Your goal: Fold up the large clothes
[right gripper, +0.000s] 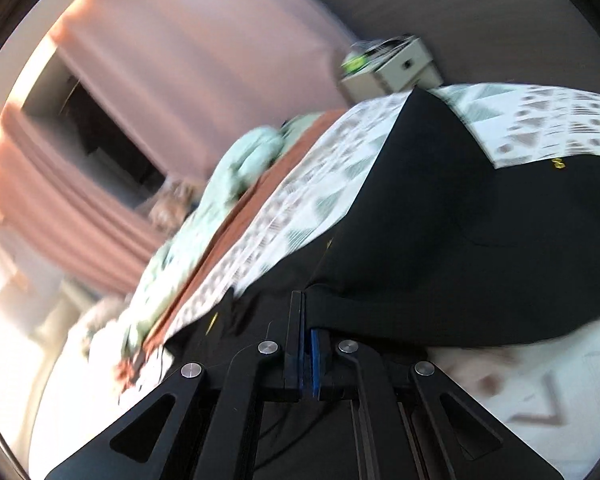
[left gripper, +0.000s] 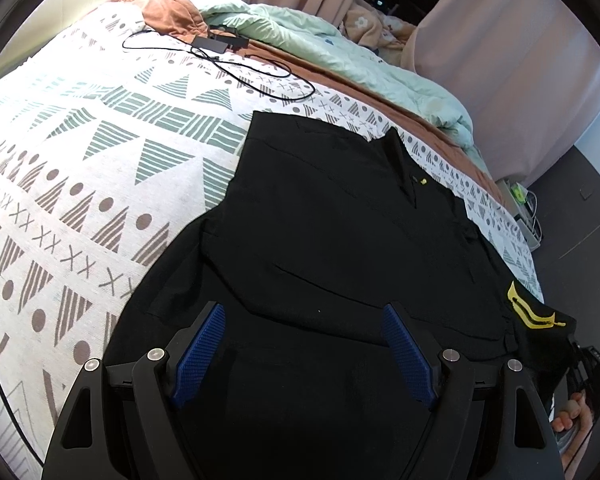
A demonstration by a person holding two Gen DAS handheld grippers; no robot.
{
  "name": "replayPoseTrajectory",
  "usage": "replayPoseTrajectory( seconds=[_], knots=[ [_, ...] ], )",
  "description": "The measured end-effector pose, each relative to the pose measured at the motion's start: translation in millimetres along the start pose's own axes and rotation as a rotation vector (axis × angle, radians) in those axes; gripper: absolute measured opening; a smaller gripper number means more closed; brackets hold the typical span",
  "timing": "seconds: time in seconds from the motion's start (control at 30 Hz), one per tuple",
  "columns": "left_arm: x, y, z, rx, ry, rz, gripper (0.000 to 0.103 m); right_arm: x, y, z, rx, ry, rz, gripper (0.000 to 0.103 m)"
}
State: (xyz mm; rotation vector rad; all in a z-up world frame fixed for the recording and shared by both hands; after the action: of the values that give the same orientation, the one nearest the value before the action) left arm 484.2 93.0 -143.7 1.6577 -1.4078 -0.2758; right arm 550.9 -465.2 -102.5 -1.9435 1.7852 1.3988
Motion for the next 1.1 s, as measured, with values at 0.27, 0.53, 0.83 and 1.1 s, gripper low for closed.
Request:
replayPoseTrajectory(
  seconds=[0.27, 0.53, 0.83, 1.1],
  knots=[
    [-4.3, 5.9, -1.4, 0.008, 0.024, 0.023, 0.082, -23.2, -32.4, 39.0, -0.194, 0.045, 0.027, 0.069],
    [1.1, 12.0, -0.8, 0.019, 0.018, 0.041, 0.082, 6.8, 20.1, 38.0, -0.143, -0.077, -0.039, 0.074],
    [4.0, 12.9, 0.6, 0.022, 0.012, 0.037, 0.082, 86.8, 89.9, 16.6, 0.093, -0.299, 0.088, 0.074],
    [-0.8, 10.7, -0.6, 0.018, 0.019, 0.024, 0.082, 154.3, 92.5, 3.9, 0.146, -0.405, 0.261, 0.067]
  ],
)
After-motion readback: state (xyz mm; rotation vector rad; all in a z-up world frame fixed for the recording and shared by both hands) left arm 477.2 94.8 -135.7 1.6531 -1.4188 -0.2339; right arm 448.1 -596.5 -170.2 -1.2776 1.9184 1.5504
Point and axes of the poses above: each gripper's, at about its wrist camera, not at the fingertips, and y roughly against the way its jaws point, x to its right, z to its underside, the point moved 1 cm from there along -y, roughly the way its jaws point, and after that the axes turned 4 degrees about -y, right-handed, at the moved point
